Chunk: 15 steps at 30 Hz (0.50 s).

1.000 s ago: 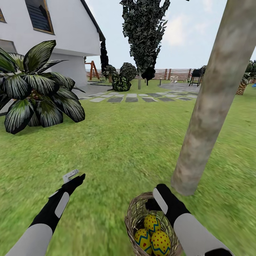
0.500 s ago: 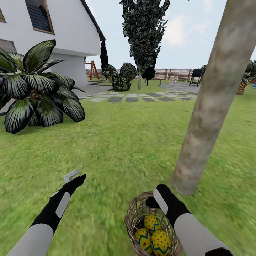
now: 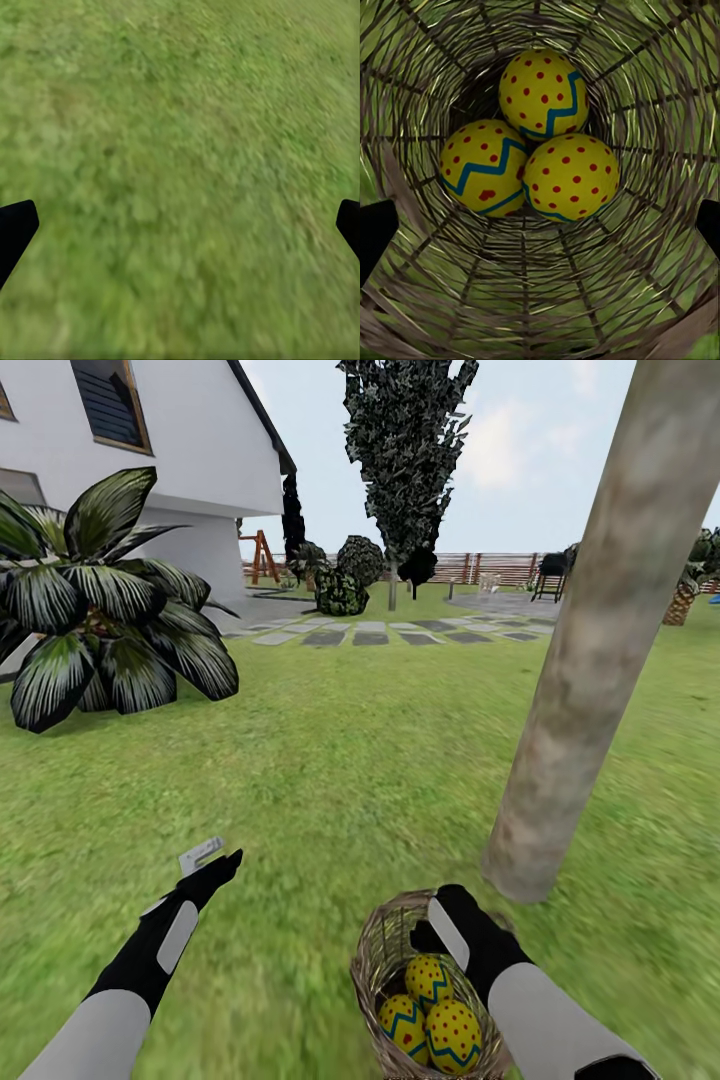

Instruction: Take the three Easter eggs out of the wicker basket on the lawn in the garden, then place them on the lawn next to a single tree (choose any tree) so that all three eggs are next to the same tree and none are left in the basket.

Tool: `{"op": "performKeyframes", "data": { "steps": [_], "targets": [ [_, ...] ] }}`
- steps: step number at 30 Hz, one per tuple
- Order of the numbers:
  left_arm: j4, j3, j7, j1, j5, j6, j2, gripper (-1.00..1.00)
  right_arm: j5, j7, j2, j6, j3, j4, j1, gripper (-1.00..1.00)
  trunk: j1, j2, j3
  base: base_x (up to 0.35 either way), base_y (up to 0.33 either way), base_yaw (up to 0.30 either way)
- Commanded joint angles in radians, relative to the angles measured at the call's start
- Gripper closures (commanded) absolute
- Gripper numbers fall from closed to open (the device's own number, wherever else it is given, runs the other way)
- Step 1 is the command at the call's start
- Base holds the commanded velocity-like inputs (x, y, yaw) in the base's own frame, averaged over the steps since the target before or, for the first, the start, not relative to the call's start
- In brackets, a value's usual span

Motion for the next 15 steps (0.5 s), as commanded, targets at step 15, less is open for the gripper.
{"op": "performKeyframes", "data": {
  "steps": [15],
  "targets": [
    [0.0, 0.003, -0.003, 0.0, 0.009, 0.007, 0.0, -1.0, 0.052, -0.011, -0.032, -0.115, 0.021, 0.002, -0.001, -1.0, 0.057, -0.106, -0.048, 0.0, 0.0, 0.0]
  ]
}}
